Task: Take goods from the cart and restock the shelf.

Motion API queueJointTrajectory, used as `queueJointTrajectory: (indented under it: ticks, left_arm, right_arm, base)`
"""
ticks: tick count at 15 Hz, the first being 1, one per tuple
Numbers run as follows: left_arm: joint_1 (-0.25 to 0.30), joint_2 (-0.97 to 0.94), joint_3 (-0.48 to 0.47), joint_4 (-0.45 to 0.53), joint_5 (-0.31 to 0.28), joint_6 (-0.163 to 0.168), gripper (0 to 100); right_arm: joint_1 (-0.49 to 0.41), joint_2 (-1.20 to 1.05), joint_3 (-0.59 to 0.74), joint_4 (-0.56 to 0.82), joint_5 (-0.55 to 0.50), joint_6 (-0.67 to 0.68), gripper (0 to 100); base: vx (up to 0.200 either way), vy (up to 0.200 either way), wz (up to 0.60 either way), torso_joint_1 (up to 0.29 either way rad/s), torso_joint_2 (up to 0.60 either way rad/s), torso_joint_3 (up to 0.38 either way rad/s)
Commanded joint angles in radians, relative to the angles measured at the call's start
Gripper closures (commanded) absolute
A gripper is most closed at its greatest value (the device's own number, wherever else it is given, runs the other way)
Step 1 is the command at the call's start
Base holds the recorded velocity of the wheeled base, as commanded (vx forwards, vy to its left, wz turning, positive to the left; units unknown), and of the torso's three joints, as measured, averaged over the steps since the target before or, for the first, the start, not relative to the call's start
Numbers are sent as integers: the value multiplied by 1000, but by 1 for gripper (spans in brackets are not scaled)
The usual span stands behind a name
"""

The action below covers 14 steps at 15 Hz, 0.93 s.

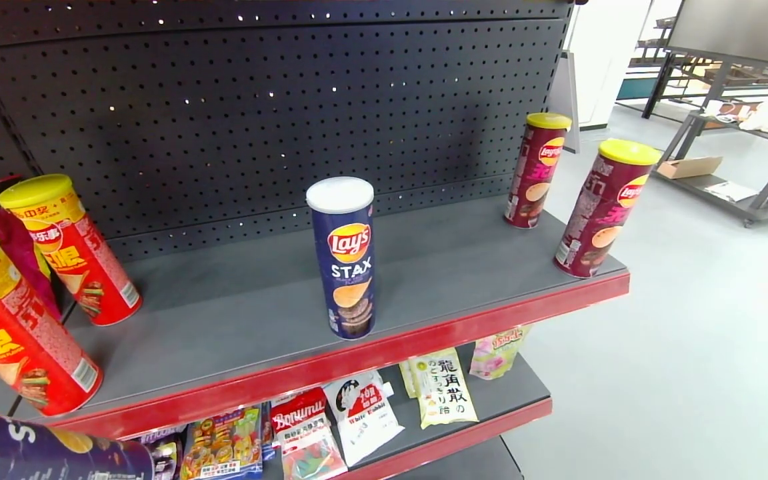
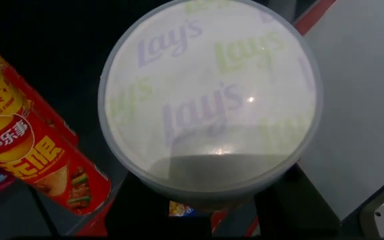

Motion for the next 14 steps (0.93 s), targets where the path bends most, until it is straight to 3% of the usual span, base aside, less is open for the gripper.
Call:
queueJointTrajectory:
  ticks: [1, 6, 8, 11, 14]
  left_arm:
    - [1, 33, 1, -3, -9, 0, 100]
    - [1, 116, -5, -52, -11, -4, 100]
    - [-42, 136, -2, -53, -9, -8, 100]
    - [-66, 197, -18, -86, -8, -46, 100]
    - [-69, 436, -28, -346, 38, -50, 100]
  right_arm:
    - [0, 1, 0, 0, 1, 0, 0]
    - [0, 1, 0, 0, 1, 0, 0]
    - [0, 1, 0, 0, 1, 0, 0]
    - [0, 1, 2, 0, 1, 0, 0]
    - [0, 1, 0, 0, 1, 0, 0]
  base:
    - [0, 0, 0, 0, 0, 0]
    - [0, 0, 0, 0, 0, 0]
    - [0, 0, 0, 0, 0, 0]
    - [0, 0, 0, 0, 0, 0]
    - [0, 0, 0, 0, 0, 0]
